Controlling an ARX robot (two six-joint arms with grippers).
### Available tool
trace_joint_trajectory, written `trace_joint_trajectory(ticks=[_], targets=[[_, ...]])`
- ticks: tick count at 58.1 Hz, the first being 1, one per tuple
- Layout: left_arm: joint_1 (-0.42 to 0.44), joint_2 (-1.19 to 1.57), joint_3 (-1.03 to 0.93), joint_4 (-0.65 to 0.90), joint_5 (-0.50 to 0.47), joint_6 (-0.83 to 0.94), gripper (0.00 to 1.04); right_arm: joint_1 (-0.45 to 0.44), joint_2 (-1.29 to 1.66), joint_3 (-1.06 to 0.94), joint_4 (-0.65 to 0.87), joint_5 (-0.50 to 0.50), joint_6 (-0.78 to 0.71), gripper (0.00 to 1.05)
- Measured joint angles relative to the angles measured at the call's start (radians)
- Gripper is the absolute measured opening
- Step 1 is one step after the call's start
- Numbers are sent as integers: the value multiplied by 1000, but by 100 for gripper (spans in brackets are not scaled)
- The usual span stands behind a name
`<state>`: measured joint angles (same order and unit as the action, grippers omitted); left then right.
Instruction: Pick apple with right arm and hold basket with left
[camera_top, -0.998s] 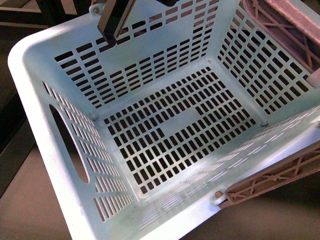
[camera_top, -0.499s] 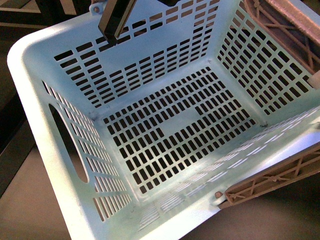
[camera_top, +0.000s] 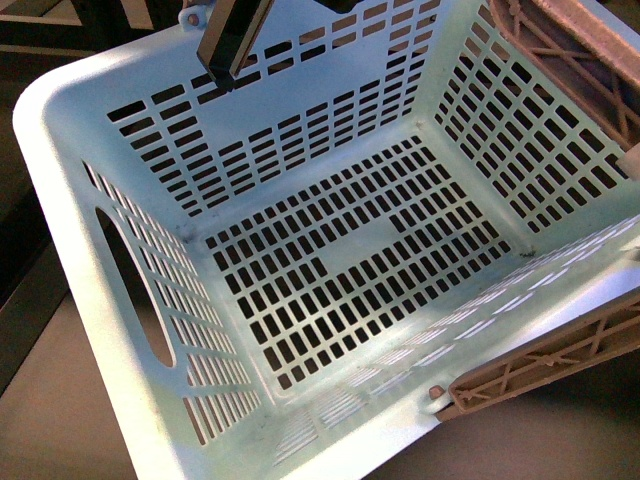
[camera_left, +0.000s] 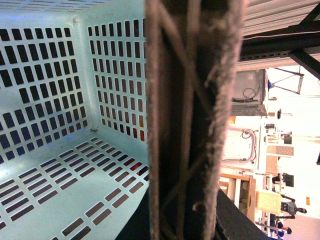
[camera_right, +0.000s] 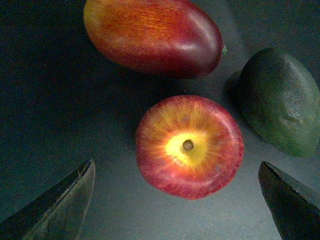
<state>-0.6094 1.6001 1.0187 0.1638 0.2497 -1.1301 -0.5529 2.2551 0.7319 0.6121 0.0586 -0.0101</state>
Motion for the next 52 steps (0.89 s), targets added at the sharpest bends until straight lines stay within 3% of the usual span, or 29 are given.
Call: trace_joint_trajectory(ticks=[38, 47, 52], targets=[[0, 0, 0, 0, 0, 0, 7, -8, 169, 140, -39, 2, 55, 96], [0, 0, 0, 0, 0, 0, 7, -9, 173, 138, -33, 0, 58, 80], [0, 0, 0, 0, 0, 0, 7, -11, 173, 130, -27, -6, 53, 79]])
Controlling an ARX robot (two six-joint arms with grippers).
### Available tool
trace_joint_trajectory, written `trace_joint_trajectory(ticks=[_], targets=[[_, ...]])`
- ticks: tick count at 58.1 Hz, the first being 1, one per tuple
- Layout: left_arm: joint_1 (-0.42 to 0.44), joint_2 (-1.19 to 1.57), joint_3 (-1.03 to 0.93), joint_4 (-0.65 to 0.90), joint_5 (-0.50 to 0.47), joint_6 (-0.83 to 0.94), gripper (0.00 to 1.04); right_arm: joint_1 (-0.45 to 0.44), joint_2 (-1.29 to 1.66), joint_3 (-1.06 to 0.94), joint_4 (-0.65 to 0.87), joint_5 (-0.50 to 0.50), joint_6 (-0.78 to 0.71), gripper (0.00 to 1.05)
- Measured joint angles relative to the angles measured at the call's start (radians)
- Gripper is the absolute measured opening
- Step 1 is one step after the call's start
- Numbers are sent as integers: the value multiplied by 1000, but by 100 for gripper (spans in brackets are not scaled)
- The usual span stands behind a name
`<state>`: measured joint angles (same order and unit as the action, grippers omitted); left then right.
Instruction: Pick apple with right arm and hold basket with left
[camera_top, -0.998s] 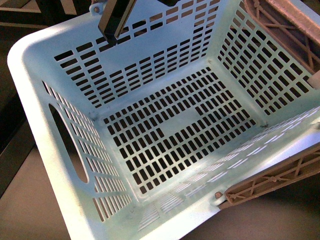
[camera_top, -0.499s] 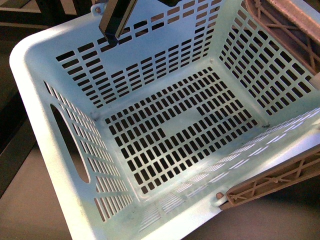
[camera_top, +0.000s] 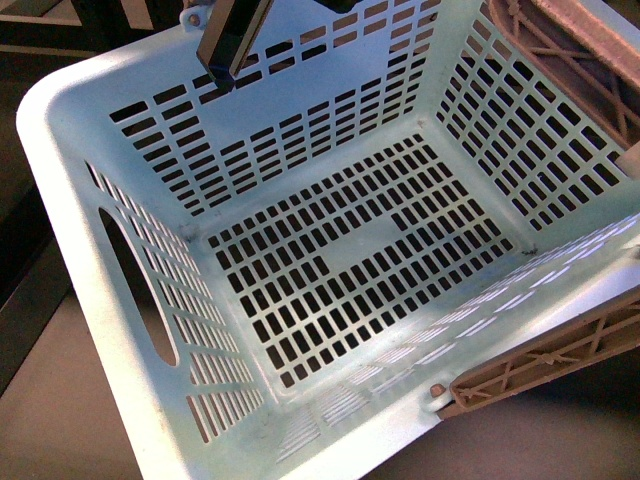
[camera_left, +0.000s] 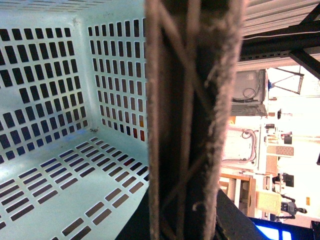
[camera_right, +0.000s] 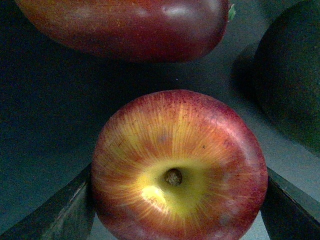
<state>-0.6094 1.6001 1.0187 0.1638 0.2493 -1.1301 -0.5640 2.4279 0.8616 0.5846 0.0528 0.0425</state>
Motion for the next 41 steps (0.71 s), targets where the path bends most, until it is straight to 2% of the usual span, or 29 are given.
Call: trace_joint_trajectory(ticks=[14, 22, 33, 41], targets=[[0, 0, 0, 0, -1, 0, 7, -20, -69, -80, 12, -64, -31, 79], [0, 0, 0, 0, -1, 0, 7, -19, -206, -161, 11, -146, -56, 79], [0, 0, 0, 0, 1, 0, 7, 53, -537, -277, -70, -293, -47, 79], [0, 0, 0, 0, 0, 0, 7, 126, -772, -310, -154, -341, 2, 79]])
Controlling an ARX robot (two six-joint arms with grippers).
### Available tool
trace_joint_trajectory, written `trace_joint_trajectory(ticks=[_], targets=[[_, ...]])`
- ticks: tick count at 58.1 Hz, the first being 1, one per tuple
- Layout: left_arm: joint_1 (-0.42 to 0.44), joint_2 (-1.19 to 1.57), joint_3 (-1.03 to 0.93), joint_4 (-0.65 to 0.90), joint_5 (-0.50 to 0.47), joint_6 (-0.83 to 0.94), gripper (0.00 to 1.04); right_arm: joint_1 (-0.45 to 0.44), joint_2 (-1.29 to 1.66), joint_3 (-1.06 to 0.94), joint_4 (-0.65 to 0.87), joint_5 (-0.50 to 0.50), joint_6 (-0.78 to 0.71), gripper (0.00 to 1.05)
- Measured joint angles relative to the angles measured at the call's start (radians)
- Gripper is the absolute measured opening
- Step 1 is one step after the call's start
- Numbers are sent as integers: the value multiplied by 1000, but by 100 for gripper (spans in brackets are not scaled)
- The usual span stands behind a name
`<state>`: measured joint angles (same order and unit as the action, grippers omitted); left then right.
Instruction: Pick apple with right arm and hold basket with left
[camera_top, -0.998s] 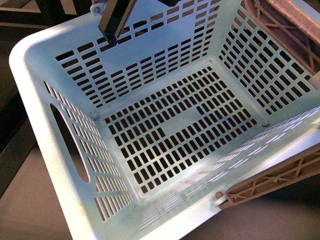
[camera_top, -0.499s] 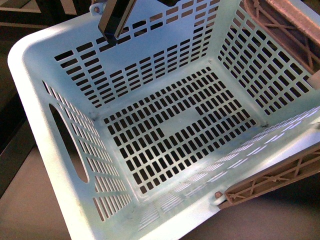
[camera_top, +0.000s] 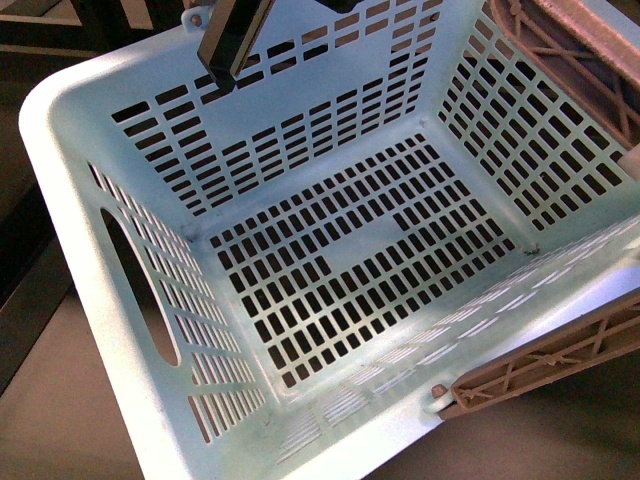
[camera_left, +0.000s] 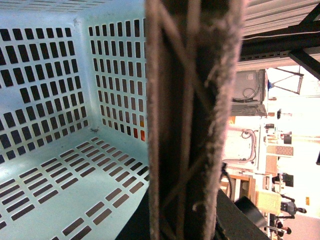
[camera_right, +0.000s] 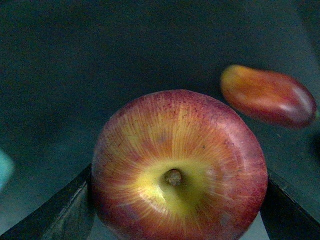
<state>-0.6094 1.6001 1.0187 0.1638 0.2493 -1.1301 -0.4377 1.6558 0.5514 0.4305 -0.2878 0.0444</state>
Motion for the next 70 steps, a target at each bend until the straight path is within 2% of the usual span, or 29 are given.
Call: trace_joint_trajectory(ticks=[9, 14, 26, 37, 41, 47, 50, 64, 70], targets=[[0, 0, 0, 0, -2, 0, 7, 124, -303, 22, -94, 8, 99, 79], [0, 0, 0, 0, -2, 0, 7, 243, -442, 32, -144, 32, 149, 79], [0, 0, 0, 0, 1, 0, 7, 446, -518, 23, -170, 95, 202, 79], [0, 0, 0, 0, -1, 0, 7, 579, -510, -22, -163, 142, 224, 79], [0, 0, 0, 0, 0, 0, 7, 604, -504, -36, -163, 155, 226, 79], [0, 0, 0, 0, -1, 0, 7, 629, -499, -51, -161, 165, 227, 94], [0, 0, 0, 0, -1, 0, 7, 630, -499, -52, -156, 166, 230, 97], [-2, 7, 1, -3, -2, 2, 7, 560, -560, -47, -166, 245, 233, 96], [0, 7, 1, -3, -10, 3, 7, 502, -625, -50, -218, 342, 229, 96]])
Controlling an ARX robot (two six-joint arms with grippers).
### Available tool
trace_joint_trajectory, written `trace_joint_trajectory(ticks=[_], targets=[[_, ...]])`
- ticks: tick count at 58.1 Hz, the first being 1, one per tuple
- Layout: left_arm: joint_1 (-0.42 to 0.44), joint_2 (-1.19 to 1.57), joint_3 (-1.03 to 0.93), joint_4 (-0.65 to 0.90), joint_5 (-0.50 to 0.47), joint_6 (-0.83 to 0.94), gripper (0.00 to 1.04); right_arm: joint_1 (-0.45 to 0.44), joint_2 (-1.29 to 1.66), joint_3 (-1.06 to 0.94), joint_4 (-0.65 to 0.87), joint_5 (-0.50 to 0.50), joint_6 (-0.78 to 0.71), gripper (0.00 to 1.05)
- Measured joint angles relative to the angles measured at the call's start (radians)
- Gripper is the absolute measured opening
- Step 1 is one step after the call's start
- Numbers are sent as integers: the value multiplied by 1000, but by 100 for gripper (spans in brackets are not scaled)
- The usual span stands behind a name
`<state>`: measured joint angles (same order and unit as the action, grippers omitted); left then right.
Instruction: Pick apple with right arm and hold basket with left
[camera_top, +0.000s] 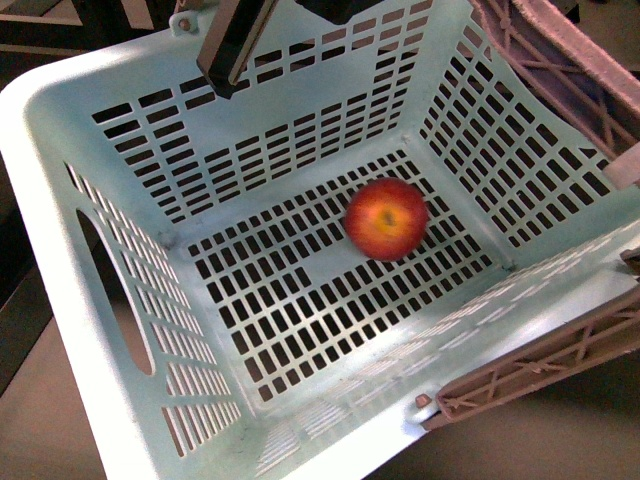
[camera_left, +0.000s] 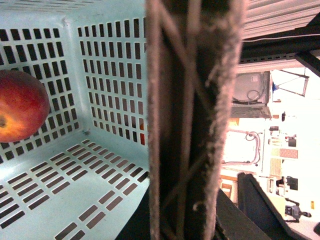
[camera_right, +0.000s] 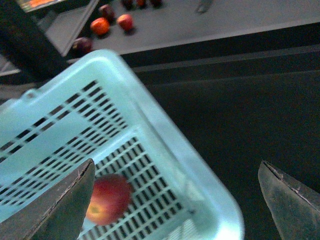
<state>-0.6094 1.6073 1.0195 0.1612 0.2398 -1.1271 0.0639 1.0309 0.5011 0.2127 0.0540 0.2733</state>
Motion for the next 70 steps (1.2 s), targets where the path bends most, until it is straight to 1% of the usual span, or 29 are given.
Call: trace_joint_trajectory(ticks=[5, 8, 11, 13, 14, 15, 17, 19, 21, 22, 23, 25, 26, 30, 34, 35, 38, 40, 59, 62, 70], targets=[[0, 0, 0, 0, -1, 2, 7, -78, -77, -30, -89, 121, 0, 96], [1, 0, 0, 0, 2, 1, 7, -108, -116, -55, -127, 156, 0, 96], [1, 0, 0, 0, 3, 0, 7, -130, -156, -87, -161, 169, 0, 96], [1, 0, 0, 0, 3, 0, 7, -146, -167, -116, -120, 140, -17, 94], [1, 0, 0, 0, 3, 0, 7, -167, -180, -170, 14, 20, -62, 88], [1, 0, 0, 0, 4, 0, 7, -172, -185, -201, 93, -30, -97, 85], [-3, 0, 0, 0, 8, 0, 7, -173, -198, -256, 228, -112, -150, 78], [-4, 0, 1, 0, 14, 0, 7, -167, -220, -301, 336, -148, -192, 69], [-3, 1, 1, 0, 16, -2, 7, -162, -241, -317, 367, -151, -216, 63], [-3, 1, 1, 0, 16, -4, 7, -162, -247, -320, 370, -150, -218, 61], [-3, 1, 1, 0, 16, -6, 7, -159, -262, -328, 373, -146, -229, 57], [-3, 1, 1, 0, 15, -8, 7, -156, -280, -338, 373, -140, -237, 51], [-3, 1, 1, 0, 14, -8, 7, -156, -283, -340, 373, -140, -238, 51], [-1, 1, 1, 0, 6, -4, 7, -118, -313, -362, 362, -79, -247, 40], [2, 1, 1, 0, -3, 2, 7, -76, -351, -388, 343, -66, -256, 26], [2, 1, 1, 0, -2, 0, 7, -71, -368, -397, 335, -63, -261, 20], [1, 1, 1, 0, 10, -2, 7, -70, -403, -414, 315, -53, -264, 7], [-1, 1, 1, 0, 13, -2, 7, -69, -424, -421, 303, -54, -269, 2], [-1, 1, 1, 0, 4, 1, 7, -68, -572, -464, 200, -54, -269, 2], [-1, 1, 1, 0, 5, 0, 7, -68, -584, -483, 222, -54, -269, 2], [-1, 1, 1, 0, 8, 0, 7, -67, -635, -483, 181, -53, -269, 2]])
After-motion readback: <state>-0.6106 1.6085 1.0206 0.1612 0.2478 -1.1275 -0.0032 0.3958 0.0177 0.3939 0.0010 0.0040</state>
